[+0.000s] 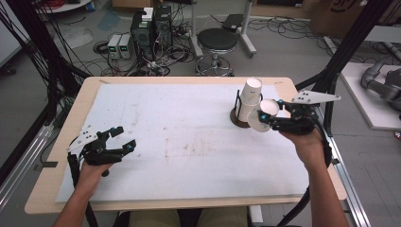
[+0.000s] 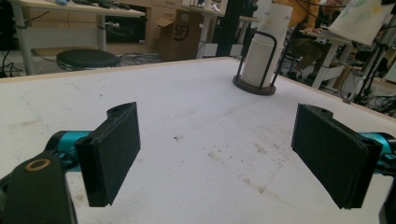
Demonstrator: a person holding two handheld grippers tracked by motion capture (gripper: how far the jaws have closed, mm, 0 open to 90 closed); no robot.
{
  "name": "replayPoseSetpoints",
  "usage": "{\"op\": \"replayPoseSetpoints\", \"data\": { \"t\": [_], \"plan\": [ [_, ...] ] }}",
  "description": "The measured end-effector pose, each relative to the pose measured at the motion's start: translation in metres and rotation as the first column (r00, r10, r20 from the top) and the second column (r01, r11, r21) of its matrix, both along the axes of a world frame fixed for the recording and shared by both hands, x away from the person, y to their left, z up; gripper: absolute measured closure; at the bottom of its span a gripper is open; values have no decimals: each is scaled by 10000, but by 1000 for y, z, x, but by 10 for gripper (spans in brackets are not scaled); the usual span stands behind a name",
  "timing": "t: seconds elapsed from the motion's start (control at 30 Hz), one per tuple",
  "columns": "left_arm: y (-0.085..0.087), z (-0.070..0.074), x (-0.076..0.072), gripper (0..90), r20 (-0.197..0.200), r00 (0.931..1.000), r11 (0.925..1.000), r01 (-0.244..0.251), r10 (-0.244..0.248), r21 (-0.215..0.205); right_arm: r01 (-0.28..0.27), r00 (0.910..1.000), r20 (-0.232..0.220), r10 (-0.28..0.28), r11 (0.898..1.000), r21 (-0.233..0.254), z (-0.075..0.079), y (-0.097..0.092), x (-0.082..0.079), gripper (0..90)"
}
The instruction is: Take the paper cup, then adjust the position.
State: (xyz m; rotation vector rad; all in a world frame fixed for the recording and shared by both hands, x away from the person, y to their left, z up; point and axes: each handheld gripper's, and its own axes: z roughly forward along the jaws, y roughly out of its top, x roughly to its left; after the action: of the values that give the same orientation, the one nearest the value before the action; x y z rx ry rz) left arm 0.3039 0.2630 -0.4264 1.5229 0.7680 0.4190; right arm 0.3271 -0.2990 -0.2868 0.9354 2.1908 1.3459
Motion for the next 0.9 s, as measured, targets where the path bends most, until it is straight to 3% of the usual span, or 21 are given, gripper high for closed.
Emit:
{"op": "replayPoseSetpoints", "data": {
  "t": [0.2, 0.57, 0.8, 0.9],
  "plan": [
    [-3, -1, 3, 156, -80, 10000, 10000, -34, 35, 40, -545, 9984, -178, 541, 9982, -252, -17, 15, 0, 368],
    [-10, 0, 2, 156, -38, 9989, 9988, 466, -465, 137, -1177, 9926, -349, 1165, 9924, -358, -27, 33, 6, 367],
    [-17, 0, 2, 160, 294, 9964, 9936, 769, -796, 826, -1498, 9878, -458, 1488, 9886, -182, -39, 43, 9, 366],
    [-23, 2, 1, 162, 184, 9947, 9903, 992, -1014, 973, -1727, 9840, -483, 1718, 9848, -165, -45, 51, 11, 366]
  ]
}}
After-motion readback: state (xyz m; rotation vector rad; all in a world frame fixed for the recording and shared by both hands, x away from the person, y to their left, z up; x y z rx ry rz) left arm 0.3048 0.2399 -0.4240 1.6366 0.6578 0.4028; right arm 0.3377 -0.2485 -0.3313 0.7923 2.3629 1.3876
